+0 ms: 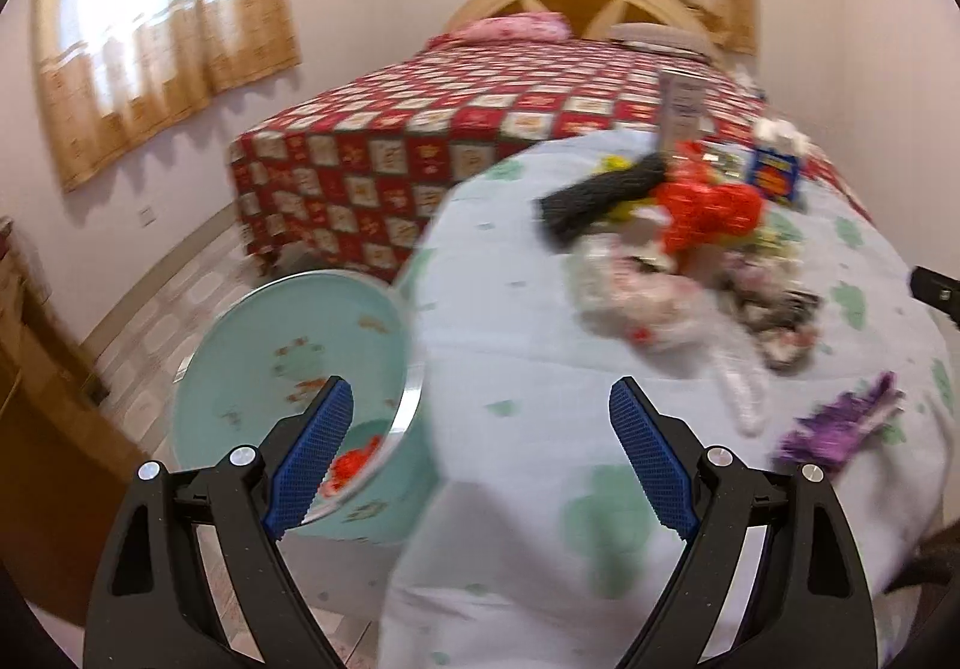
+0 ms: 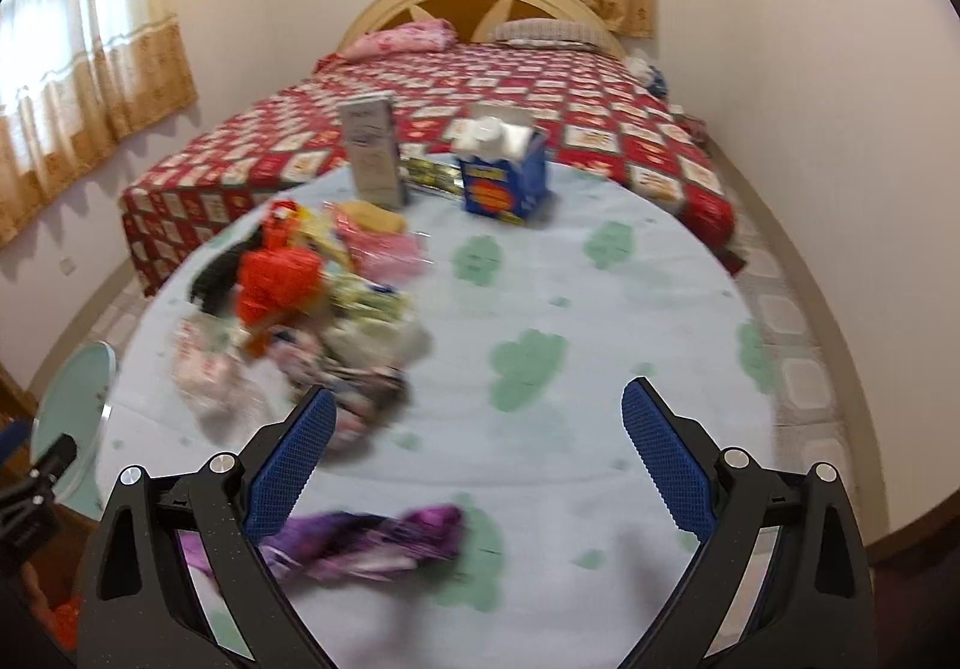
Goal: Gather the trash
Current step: 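Grasp the purple plastic bag on the table with the left tool, then grasp the patterned cloth rag with the right tool while the left tool lifts the purple bag, then carry both items over the teal bin and open the right tool to drop the rag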
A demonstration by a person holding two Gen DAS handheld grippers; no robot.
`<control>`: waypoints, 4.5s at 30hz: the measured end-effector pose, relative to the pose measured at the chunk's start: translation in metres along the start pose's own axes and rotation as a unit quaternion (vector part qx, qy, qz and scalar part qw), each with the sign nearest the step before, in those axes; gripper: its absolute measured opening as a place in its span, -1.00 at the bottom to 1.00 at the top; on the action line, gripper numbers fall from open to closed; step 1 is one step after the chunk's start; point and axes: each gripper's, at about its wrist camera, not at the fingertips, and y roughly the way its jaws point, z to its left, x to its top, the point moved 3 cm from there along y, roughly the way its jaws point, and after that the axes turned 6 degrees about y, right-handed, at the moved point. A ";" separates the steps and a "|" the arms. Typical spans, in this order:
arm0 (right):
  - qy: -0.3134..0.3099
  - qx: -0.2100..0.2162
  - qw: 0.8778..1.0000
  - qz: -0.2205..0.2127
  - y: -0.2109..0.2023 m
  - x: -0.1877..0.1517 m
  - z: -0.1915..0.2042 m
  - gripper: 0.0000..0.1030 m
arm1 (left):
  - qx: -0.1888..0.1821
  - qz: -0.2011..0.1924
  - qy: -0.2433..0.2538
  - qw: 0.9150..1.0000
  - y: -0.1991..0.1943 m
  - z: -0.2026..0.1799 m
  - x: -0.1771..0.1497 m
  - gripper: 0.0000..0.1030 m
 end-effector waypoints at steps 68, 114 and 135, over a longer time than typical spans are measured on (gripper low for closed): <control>-0.014 0.113 0.989 0.095 0.071 -0.014 0.069 -0.62 | -0.015 0.027 -0.032 0.999 0.005 0.023 0.020 -0.40; -0.121 0.254 0.958 0.049 -0.007 -0.032 0.276 -0.62 | 0.167 0.041 -0.183 0.968 -0.020 0.187 -0.036 -0.40; -0.149 0.260 0.949 0.095 0.031 -0.055 0.330 -0.62 | 0.184 0.085 -0.200 0.959 0.013 0.206 -0.053 -0.40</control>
